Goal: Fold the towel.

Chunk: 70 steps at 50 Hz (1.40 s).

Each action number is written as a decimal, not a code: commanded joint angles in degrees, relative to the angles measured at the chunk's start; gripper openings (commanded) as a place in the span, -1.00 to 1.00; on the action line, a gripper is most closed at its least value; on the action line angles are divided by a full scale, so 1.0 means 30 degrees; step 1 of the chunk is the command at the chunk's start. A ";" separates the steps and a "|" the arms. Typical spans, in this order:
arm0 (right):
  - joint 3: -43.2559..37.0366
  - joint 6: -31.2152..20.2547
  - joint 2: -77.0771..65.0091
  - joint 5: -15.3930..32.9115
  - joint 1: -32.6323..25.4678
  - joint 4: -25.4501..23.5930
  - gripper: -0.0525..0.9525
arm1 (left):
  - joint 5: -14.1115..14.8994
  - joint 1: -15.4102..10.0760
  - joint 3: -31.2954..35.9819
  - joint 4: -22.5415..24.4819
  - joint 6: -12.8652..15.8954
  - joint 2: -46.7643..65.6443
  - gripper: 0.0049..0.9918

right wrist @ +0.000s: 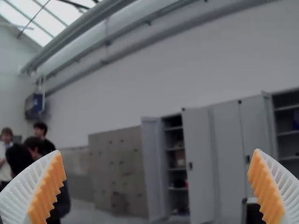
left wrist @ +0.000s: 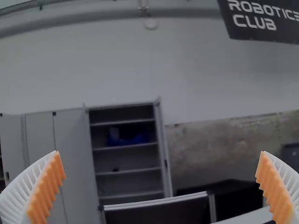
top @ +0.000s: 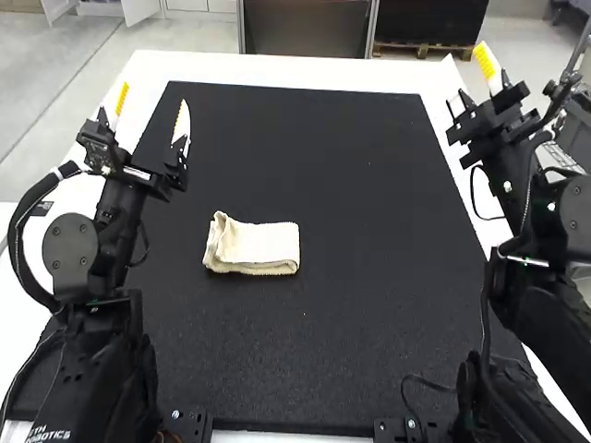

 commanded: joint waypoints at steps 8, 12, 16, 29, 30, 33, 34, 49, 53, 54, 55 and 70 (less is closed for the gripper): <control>0.0320 0.0413 -0.1152 0.0960 -0.0800 -0.0719 0.90 | -0.0414 -0.0458 -0.0069 -0.0336 -0.0399 -0.0550 0.93; 0.0290 -0.0173 -0.1387 0.1751 -0.1064 -0.1568 0.90 | -0.0444 -0.0575 -0.0069 -0.0483 -0.0399 -0.0491 0.93; 0.0554 -0.0466 -0.1680 0.1810 -0.1415 -0.3268 0.90 | -0.0444 -0.0692 -0.0040 -0.0336 -0.0429 -0.0608 0.93; 0.0349 -0.0818 -0.2969 0.1048 -0.2733 -0.5318 0.90 | -0.0502 -0.0370 -0.0069 -0.3793 -0.0370 -0.4241 0.93; 0.0203 -0.0847 -0.3086 0.1048 -0.2733 -0.5318 0.90 | -0.0502 -0.0312 -0.0069 -0.4204 -0.0370 -0.4710 0.93; -0.0383 -0.1111 -0.3672 0.1048 -0.2704 -0.5318 0.90 | -0.0502 -0.0224 -0.0098 -0.5463 -0.0341 -0.6028 0.93; -0.0559 -0.1345 -0.3877 0.1107 -0.2704 -0.5318 0.90 | -0.0502 -0.0165 -0.0069 -0.5815 -0.0341 -0.6263 0.93; -0.2170 -0.1960 -0.8447 0.1517 -0.2851 -0.7223 0.90 | -0.0385 0.0245 -0.0069 -0.8686 0.0157 -0.6146 0.93; -0.2405 -0.2136 -1.0088 0.1839 -0.2997 -0.8160 0.88 | -0.0297 0.0216 -0.0069 -0.9184 0.0157 -0.6146 0.93; -0.2493 -0.2136 -1.0498 0.1839 -0.3056 -0.8424 0.88 | -0.0326 0.0216 -0.0069 -0.9418 0.0274 -0.6146 0.93; -0.2610 -0.2077 -1.0996 0.1839 -0.3114 -0.8570 0.88 | -0.0326 0.0216 -0.0040 -0.9711 0.0685 -0.6146 0.93; -0.4192 -0.1609 -1.2666 0.1780 -0.3905 -0.8834 0.88 | -0.0326 0.0216 -0.0069 -1.2583 0.3116 -0.6146 0.93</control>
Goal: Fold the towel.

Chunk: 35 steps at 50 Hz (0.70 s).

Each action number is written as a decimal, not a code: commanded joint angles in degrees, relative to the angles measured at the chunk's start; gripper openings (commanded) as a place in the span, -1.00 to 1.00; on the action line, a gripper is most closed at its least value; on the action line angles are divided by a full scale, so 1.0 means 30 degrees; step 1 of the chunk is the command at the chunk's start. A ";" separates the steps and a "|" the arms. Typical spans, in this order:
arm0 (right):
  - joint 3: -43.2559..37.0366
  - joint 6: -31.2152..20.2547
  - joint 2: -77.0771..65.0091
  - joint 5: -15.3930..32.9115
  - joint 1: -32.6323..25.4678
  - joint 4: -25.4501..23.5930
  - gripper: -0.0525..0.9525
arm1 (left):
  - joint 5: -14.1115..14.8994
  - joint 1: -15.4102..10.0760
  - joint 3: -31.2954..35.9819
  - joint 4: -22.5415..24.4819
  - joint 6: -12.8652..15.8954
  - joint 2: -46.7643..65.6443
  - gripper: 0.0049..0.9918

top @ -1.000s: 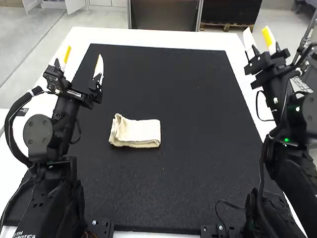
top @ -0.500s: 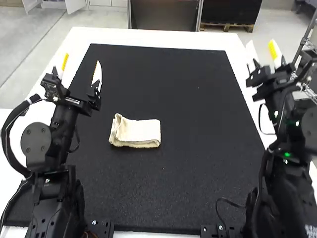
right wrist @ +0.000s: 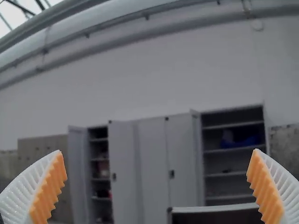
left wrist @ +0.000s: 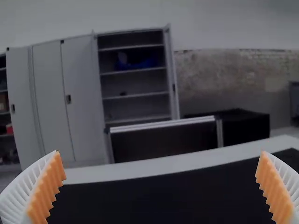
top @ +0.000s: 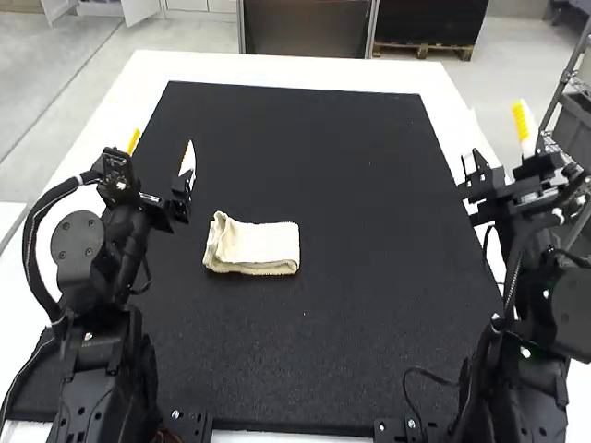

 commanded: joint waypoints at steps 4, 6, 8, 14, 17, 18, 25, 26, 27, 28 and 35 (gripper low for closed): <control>-0.0499 -0.0182 -0.0120 0.0236 -0.0094 -0.0605 0.88 | 0.0009 0.0055 -0.0069 -0.1675 0.1004 -0.0135 0.93; -0.0529 -0.0417 -0.0120 0.0236 -0.0036 -0.1103 0.88 | -0.0050 0.0084 -0.0069 -0.2378 0.1502 -0.0135 0.94; -0.0529 -0.0563 -0.0120 0.0236 -0.0006 -0.1426 0.88 | -0.0108 0.0084 -0.0069 -0.3082 0.1941 -0.0135 0.94; -0.0470 -0.1852 -0.0120 0.0265 0.0052 -0.2715 0.89 | -0.0079 0.0172 -0.0069 -0.3814 0.2000 -0.0135 0.95; -0.0470 -0.3493 -0.0120 0.0236 0.0052 -0.3652 0.90 | -0.0079 0.0143 -0.0069 -0.4341 0.2029 -0.0135 0.96; -0.0470 -0.4020 -0.0120 0.0236 0.0052 -0.4004 0.90 | -0.0079 0.0143 -0.0069 -0.4605 0.2117 -0.0135 0.96; -0.0470 -0.6774 -0.0120 0.0206 -0.0006 -0.5908 0.90 | -0.0108 0.0172 -0.0069 -0.6539 0.2938 -0.0135 0.96; -0.0470 -0.6979 -0.0120 0.0177 -0.0006 -0.6142 0.90 | -0.0108 0.0172 -0.0069 -0.6626 0.2996 -0.0135 0.95; -0.0441 -0.7272 -0.0120 0.0119 -0.0006 -0.6318 0.90 | -0.0108 0.0172 -0.0069 -0.6656 0.3055 -0.0135 0.95; -0.0441 -0.7536 -0.0120 0.0089 -0.0006 -0.6523 0.90 | -0.0108 0.0172 -0.0069 -0.6656 0.3025 -0.0135 0.95; -0.0441 -0.9997 -0.0120 -0.1346 0.0023 -0.8955 0.91 | -0.0196 0.0348 -0.0069 -0.6656 0.2996 -0.0164 0.95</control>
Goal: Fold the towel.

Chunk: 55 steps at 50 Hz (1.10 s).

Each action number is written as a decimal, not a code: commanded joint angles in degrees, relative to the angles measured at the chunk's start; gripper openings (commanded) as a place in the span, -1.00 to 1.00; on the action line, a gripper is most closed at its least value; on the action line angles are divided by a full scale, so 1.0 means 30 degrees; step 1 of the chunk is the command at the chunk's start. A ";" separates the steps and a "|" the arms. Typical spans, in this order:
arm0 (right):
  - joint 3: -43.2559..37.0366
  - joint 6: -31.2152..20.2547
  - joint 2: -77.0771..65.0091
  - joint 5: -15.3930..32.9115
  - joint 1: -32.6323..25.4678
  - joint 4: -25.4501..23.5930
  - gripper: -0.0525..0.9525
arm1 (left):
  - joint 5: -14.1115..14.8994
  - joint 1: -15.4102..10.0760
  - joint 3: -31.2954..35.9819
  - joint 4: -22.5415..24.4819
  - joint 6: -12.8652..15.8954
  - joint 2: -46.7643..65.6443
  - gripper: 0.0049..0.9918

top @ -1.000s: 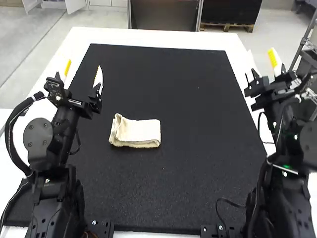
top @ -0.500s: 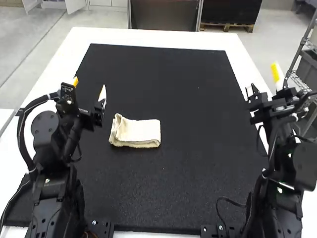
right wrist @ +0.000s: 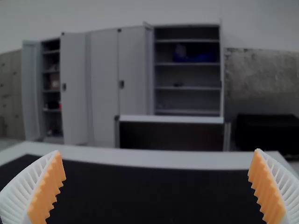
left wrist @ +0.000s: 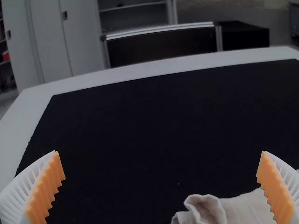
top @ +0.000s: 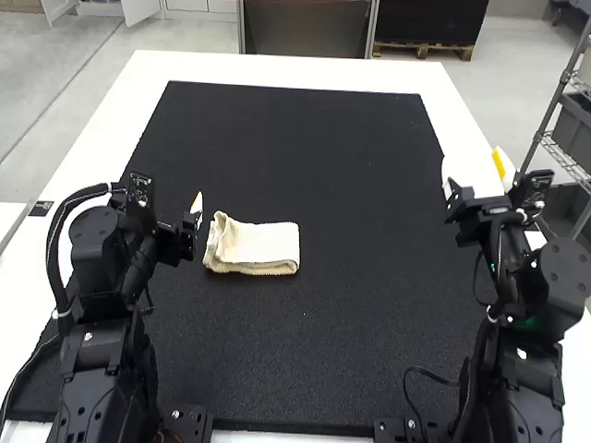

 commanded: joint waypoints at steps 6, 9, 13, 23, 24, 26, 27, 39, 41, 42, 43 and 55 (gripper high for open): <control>-0.0076 -0.5523 -0.0135 -0.1500 0.0037 -0.2670 0.91 | -0.1625 0.0875 -0.0106 -0.0063 -0.0974 -0.0135 0.95; -0.0047 -0.3940 -0.0135 -0.0006 0.0037 -0.2641 0.91 | -0.1625 0.1168 -0.0106 -0.0092 -0.1003 -0.0135 0.95; -0.0076 -0.0396 -0.0135 0.2602 0.0037 -0.3695 0.92 | -0.1595 0.1520 -0.0076 -0.0122 -0.0945 -0.0135 0.95; -0.0076 -0.0513 -0.0135 0.4799 -0.0050 -0.5893 0.92 | -0.1595 0.1520 -0.0076 -0.0122 -0.0945 -0.0135 0.94; -0.0076 -0.0630 -0.0135 0.4799 -0.0050 -0.6039 0.92 | -0.1595 0.1491 -0.0106 -0.0122 -0.0945 -0.0135 0.94; -0.0076 -0.1069 -0.0135 0.4799 -0.0050 -0.6449 0.92 | -0.1595 0.1491 -0.0106 -0.0092 -0.0945 -0.0135 0.94; -0.0076 -0.1362 -0.0135 0.4770 -0.0050 -0.6625 0.92 | -0.1595 0.1520 -0.0106 -0.0122 -0.0945 -0.0135 0.94; -0.0106 -0.0689 -0.0135 0.4770 -0.0050 -0.7269 0.92 | -0.1595 0.1491 -0.0106 -0.0092 -0.0945 -0.0135 0.94; -0.0106 -0.0630 -0.0105 0.4711 0.0067 -0.7328 0.92 | -0.1595 0.1491 -0.0106 -0.0122 -0.0945 -0.0135 0.94; -0.0106 -0.0630 -0.0076 0.4711 0.0184 -0.7357 0.92 | -0.1595 0.1491 -0.0076 -0.0122 -0.0945 -0.0135 0.94; -0.0106 -0.0630 -0.0105 0.4682 0.0389 -0.7357 0.92 | -0.1595 0.1491 -0.0106 -0.0122 -0.0945 -0.0135 0.94; -0.0106 -0.0864 -0.0105 0.4740 0.3641 -0.8471 0.92 | -0.1595 0.1491 -0.0076 -0.0122 -0.0945 -0.0135 0.94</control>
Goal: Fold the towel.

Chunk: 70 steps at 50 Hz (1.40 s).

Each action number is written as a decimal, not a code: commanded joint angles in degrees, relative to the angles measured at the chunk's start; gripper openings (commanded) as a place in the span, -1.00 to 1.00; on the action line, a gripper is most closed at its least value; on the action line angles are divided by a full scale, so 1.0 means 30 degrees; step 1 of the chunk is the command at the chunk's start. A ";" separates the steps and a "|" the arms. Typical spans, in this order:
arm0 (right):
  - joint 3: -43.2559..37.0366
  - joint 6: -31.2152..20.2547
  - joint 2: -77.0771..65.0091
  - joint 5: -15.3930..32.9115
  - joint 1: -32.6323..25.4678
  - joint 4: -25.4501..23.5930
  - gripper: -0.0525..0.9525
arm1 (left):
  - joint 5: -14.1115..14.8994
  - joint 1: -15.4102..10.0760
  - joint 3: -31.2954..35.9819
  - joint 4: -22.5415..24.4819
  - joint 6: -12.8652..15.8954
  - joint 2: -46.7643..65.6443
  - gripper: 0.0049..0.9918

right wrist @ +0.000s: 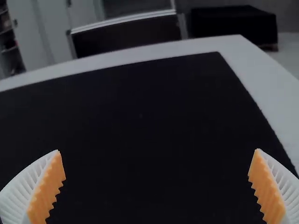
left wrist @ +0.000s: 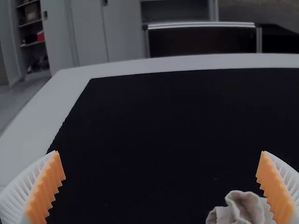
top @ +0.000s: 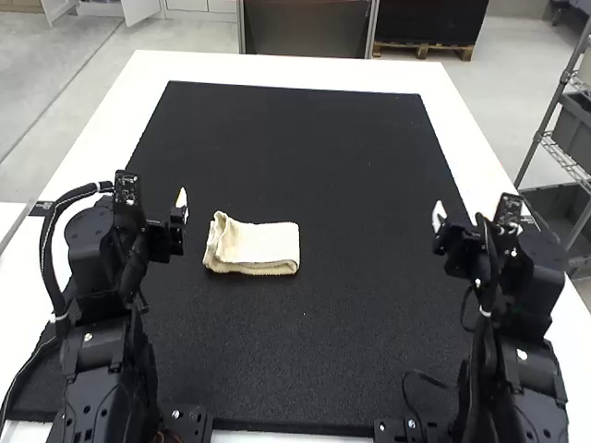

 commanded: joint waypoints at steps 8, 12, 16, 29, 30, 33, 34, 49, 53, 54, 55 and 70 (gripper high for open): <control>-0.0120 -0.0320 -0.0120 0.0128 0.1311 -0.0507 0.92 | -0.0094 0.0012 -0.0098 0.0097 -0.0165 -0.0135 0.94; -0.0120 -0.0349 -0.0120 0.0128 0.1223 -0.0507 0.92 | -0.0094 0.0012 -0.0098 0.0097 -0.0165 -0.0135 0.94; -0.0120 -0.0349 -0.0120 0.0128 0.1223 -0.0507 0.92 | -0.0094 0.0012 -0.0098 0.0097 -0.0165 -0.0135 0.94; -0.0120 -0.0349 -0.0120 0.0128 0.1223 -0.0507 0.92 | -0.0094 -0.0721 -0.0098 0.0156 -0.0136 -0.0164 0.94; -0.0120 -0.0320 -0.0120 0.0128 0.1223 -0.0507 0.92 | -0.0094 -0.1014 -0.0098 0.0156 -0.0136 -0.0164 0.94; -0.0120 -0.0349 -0.0120 0.0128 0.1223 -0.0507 0.92 | -0.0094 -0.2098 -0.0098 0.0273 -0.0107 -0.0164 0.95; -0.0120 -0.0349 -0.0120 0.0128 0.1223 -0.0507 0.92 | -0.0094 -0.2567 -0.0098 0.0302 -0.0107 -0.0164 0.94; -0.0120 -0.0320 -0.0120 0.0128 0.1223 -0.0507 0.92 | -0.0094 -0.4793 -0.0069 0.0478 0.0128 -0.0135 0.94; -0.0120 -0.0349 -0.0120 0.0128 0.1223 -0.0507 0.92 | -0.0094 -0.4793 -0.0098 0.0478 0.0128 -0.0135 0.94; -0.0120 -0.0320 -0.0120 0.0128 0.1194 -0.0507 0.92 | -0.0094 -0.4793 -0.0098 0.0478 0.0128 -0.0135 0.94; -0.0120 -0.0349 -0.0120 0.0128 0.1223 -0.0507 0.92 | -0.0094 -0.4822 -0.0098 0.0478 0.0128 -0.0164 0.94; -0.0120 -0.0349 -0.0120 0.0128 0.1223 -0.0507 0.92 | -0.0094 -0.4793 -0.0098 0.0478 0.0128 -0.0135 0.94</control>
